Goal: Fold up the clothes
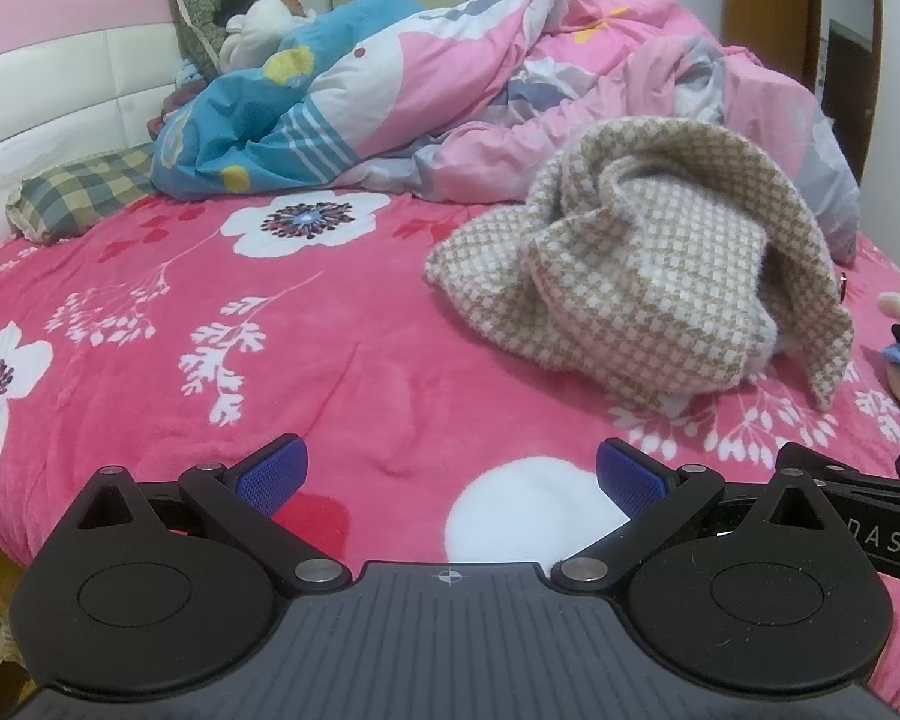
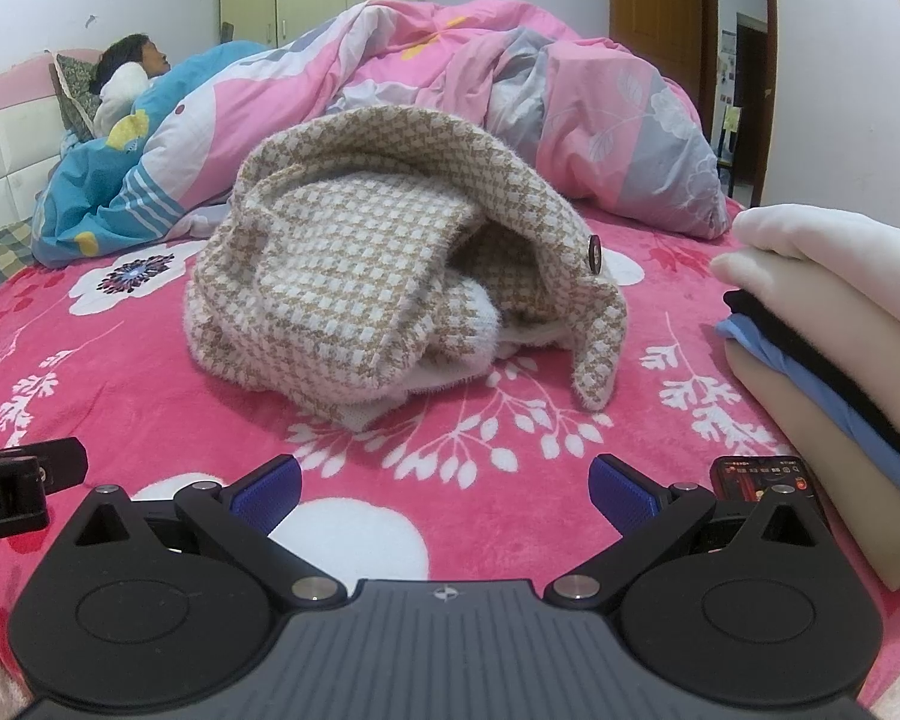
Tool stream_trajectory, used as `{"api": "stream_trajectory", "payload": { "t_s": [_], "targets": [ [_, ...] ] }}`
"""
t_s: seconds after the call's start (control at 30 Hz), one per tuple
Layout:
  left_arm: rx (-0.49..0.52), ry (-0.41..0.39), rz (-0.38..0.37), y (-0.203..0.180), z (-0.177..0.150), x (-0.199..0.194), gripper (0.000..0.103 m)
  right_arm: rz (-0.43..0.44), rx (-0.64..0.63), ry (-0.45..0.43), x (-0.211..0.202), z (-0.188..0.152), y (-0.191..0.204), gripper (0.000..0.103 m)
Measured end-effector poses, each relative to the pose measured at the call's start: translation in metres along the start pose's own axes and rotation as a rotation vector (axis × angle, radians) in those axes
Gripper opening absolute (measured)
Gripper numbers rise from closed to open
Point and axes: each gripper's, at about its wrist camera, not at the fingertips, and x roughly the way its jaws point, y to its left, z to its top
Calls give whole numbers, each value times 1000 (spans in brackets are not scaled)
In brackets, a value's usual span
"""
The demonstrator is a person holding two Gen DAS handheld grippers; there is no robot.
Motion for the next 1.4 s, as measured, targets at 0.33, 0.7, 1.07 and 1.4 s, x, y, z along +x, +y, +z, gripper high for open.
{"api": "stream_trajectory", "payload": {
  "t_s": [0.33,0.7,1.07,1.4],
  "targets": [
    [4,9,-11,-1,1,5,103,-5,-5,4,5,3,1,103],
    [-2,-2,-57,0,0,18,103,-17,-8,5,17,2,-1,103],
    [-61,-42,-189,0,1,47,103,107,10,-140,24,-2,-32,103],
    [-121,-117,-321,10,32,80,71,76,-63,-279,51,62,-56,84]
  ]
}}
